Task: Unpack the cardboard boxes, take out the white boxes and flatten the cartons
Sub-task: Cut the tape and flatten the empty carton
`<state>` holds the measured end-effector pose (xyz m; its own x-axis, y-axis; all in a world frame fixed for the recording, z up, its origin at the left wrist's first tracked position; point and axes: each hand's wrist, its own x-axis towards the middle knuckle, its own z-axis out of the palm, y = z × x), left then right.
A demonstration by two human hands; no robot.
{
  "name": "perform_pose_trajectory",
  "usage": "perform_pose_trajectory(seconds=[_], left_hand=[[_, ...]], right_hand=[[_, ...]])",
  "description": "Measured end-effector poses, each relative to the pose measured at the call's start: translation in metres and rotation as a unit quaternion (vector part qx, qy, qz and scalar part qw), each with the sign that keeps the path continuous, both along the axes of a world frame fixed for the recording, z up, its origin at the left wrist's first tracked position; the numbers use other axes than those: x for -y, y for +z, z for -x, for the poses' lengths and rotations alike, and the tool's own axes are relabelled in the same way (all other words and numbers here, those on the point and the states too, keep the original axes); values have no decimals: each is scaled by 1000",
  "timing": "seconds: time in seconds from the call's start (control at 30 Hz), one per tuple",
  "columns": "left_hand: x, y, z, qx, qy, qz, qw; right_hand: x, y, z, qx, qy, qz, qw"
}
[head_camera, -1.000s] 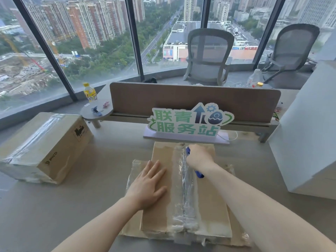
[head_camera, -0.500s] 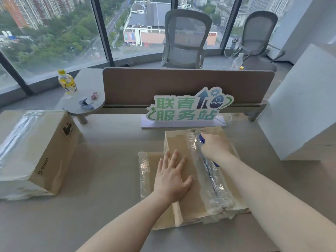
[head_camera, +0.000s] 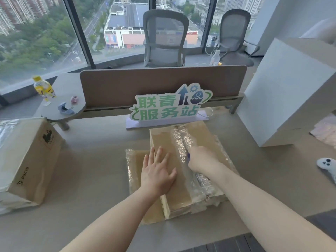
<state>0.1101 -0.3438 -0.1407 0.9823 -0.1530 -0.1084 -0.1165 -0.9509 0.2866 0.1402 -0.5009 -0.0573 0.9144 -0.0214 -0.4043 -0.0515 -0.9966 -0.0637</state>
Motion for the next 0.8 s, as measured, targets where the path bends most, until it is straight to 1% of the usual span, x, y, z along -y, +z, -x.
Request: perform_pose_trajectory(seconds=[0.17,0.3,0.5,0.67,0.8], left_hand=[[0,4,1,-3,0,-7,1000],[1,4,2,-7,5,-11,1000],[2,7,3,-9,-1,-18,1000],[3,8,4,-2,0,-36,999],[4,10,5,-2,-2,-28,1000]], right_hand=[[11,6,42,-36,17,6,999],[19,8,80,-59,10,-12,998],[25,17,124,-39,4,-2,999],[29,18,143,-35,-21,-26,999],[31,19,152,-38,-32,-30,998]])
